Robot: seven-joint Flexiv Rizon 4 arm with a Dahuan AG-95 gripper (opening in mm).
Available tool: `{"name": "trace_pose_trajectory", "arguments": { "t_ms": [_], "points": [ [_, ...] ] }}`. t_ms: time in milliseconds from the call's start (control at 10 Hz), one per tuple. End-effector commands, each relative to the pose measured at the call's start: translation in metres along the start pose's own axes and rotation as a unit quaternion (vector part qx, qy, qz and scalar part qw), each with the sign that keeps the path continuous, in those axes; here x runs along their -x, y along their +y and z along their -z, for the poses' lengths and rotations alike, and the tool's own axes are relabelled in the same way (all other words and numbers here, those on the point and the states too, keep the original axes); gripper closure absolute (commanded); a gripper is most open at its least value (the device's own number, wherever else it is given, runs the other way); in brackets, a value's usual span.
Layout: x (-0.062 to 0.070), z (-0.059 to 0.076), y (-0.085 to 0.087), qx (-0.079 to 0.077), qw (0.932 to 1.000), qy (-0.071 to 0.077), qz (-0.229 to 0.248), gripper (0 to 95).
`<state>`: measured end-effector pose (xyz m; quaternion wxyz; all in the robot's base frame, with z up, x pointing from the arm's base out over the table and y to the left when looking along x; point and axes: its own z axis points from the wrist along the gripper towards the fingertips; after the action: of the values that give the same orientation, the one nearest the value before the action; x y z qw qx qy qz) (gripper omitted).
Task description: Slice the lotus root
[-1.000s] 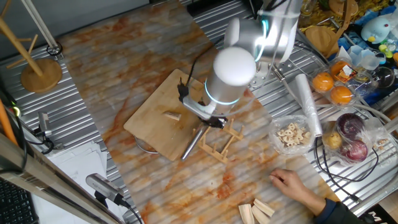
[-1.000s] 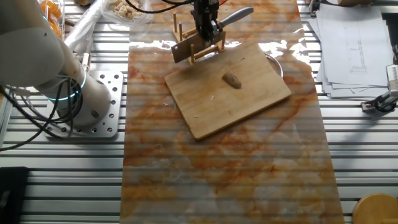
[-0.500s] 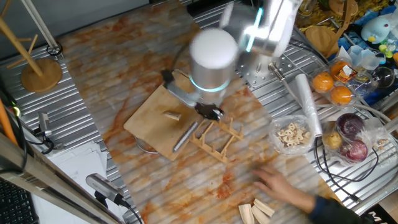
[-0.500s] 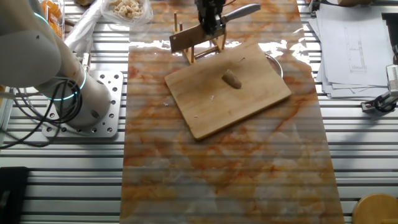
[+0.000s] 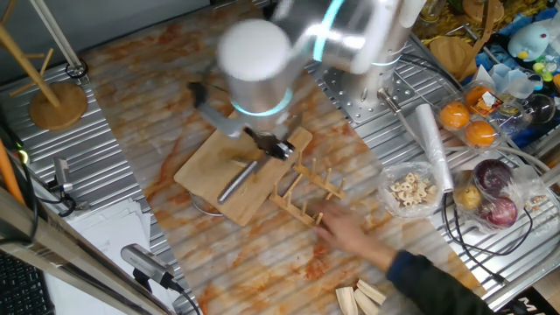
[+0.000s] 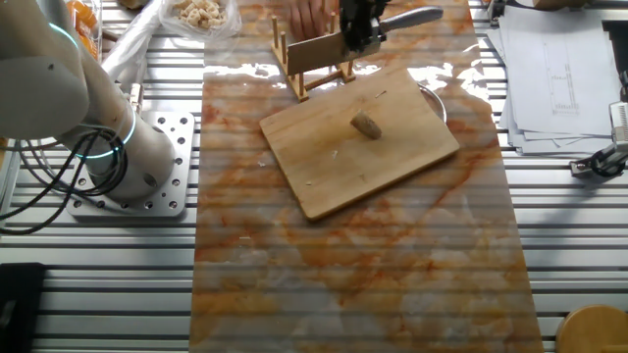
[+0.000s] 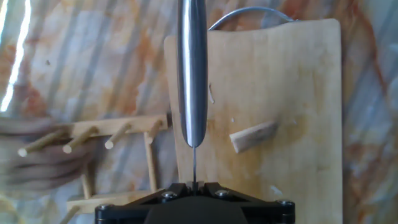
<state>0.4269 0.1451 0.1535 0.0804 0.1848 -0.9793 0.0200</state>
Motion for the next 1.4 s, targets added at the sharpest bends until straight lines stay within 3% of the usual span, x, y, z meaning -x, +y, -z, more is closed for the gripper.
{"name": "trace_pose_trajectory", "arguments": {
  "t_ms": [100,300,500,700,900,1200,1400],
  "points": [
    [0.01,-0.002,-0.021,-0.018,0.9997,-0.002,0.016,95.0],
    [0.016,-0.012,-0.037,-0.01,0.9997,-0.001,0.021,95.0],
    [0.02,-0.03,-0.046,-0.02,0.9994,0.019,0.022,95.0],
    [0.01,-0.041,-0.057,-0.019,0.9994,0.021,0.019,95.0],
    [-0.007,-0.061,-0.069,0.0,0.9999,0.011,0.007,95.0],
    [-0.011,-0.069,-0.068,0.019,0.9998,0.0,-0.001,95.0],
    [-0.011,-0.074,-0.064,0.023,0.9997,-0.005,0.003,95.0]
  ]
}}
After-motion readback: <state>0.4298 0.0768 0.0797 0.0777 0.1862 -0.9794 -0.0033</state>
